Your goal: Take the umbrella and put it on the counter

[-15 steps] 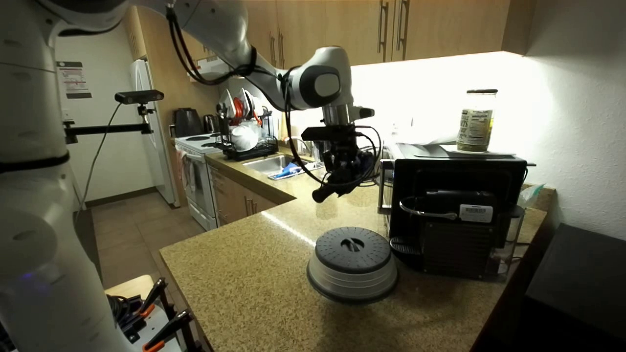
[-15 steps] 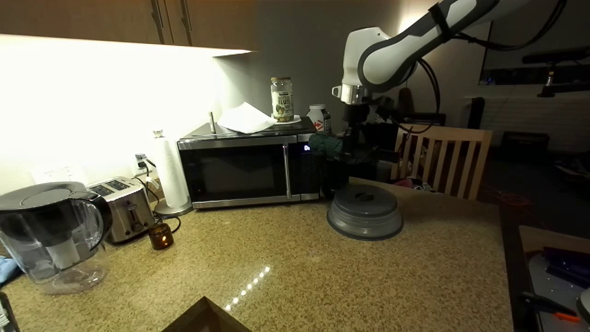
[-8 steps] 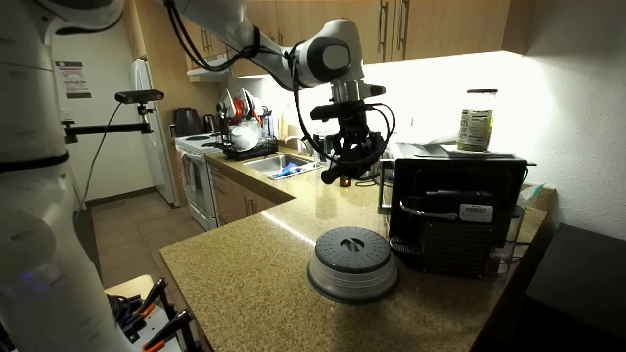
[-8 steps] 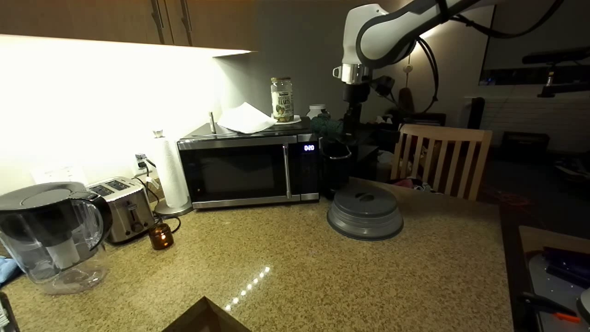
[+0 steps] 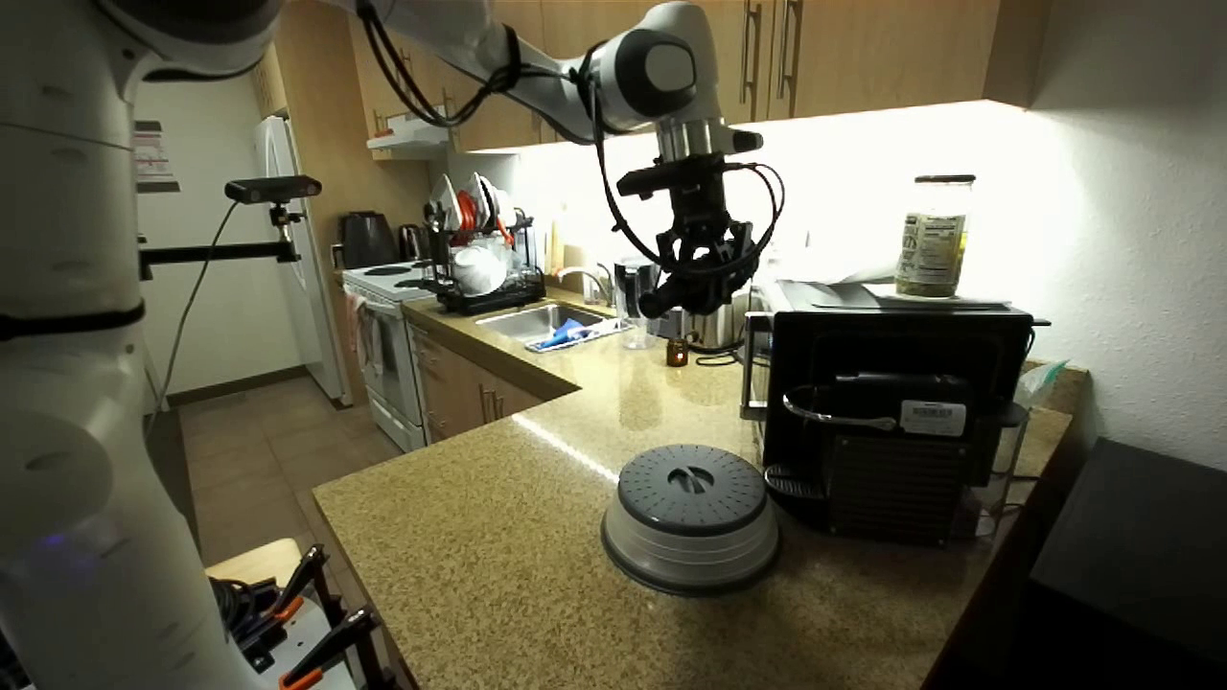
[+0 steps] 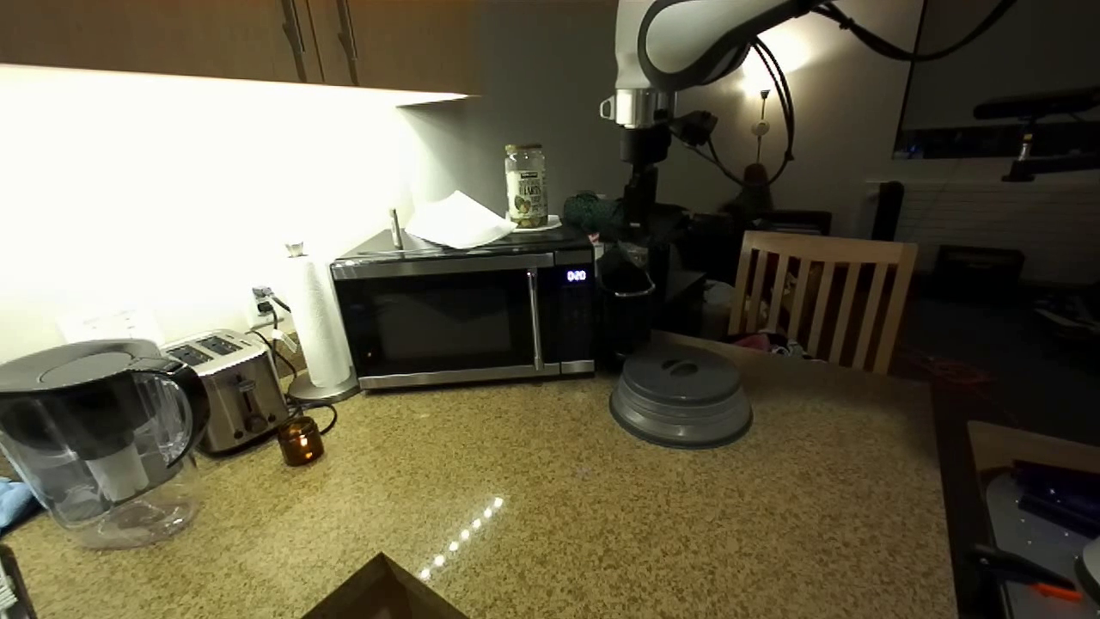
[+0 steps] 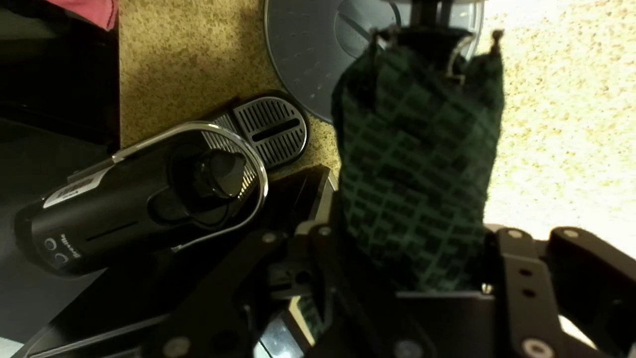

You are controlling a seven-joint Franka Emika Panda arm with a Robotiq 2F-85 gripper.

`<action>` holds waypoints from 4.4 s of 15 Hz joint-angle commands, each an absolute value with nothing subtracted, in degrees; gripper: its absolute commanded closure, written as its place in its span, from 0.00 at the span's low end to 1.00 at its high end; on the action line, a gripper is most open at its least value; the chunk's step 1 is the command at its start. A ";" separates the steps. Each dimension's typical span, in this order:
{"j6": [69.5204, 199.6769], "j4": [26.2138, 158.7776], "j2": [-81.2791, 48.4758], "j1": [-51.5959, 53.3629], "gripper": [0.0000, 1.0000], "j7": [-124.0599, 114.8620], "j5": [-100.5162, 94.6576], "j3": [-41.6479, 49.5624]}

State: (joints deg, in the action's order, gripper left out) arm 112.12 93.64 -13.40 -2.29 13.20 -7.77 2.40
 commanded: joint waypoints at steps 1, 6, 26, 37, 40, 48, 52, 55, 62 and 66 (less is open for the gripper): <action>106.86 86.08 -16.80 -1.49 0.86 13.40 -10.17 1.88; 102.70 78.18 -20.14 -0.81 0.86 13.54 -11.48 1.69; 116.10 64.88 -29.46 -2.46 0.86 11.37 -9.56 3.05; 110.73 54.96 -37.30 -2.35 0.86 11.80 -9.58 3.49; 106.06 53.08 -38.61 -2.40 0.86 11.63 -9.61 3.68; 101.32 51.51 -40.20 -2.37 0.86 11.99 -9.77 4.09; 100.03 51.31 -40.69 -2.36 0.86 11.94 -9.83 4.31; 99.20 50.99 -41.14 -2.33 0.86 11.86 -9.96 4.60; 100.09 53.43 -40.39 -2.27 0.86 14.28 -10.09 4.30; 101.60 59.97 -37.90 -1.33 0.86 16.32 -9.83 2.75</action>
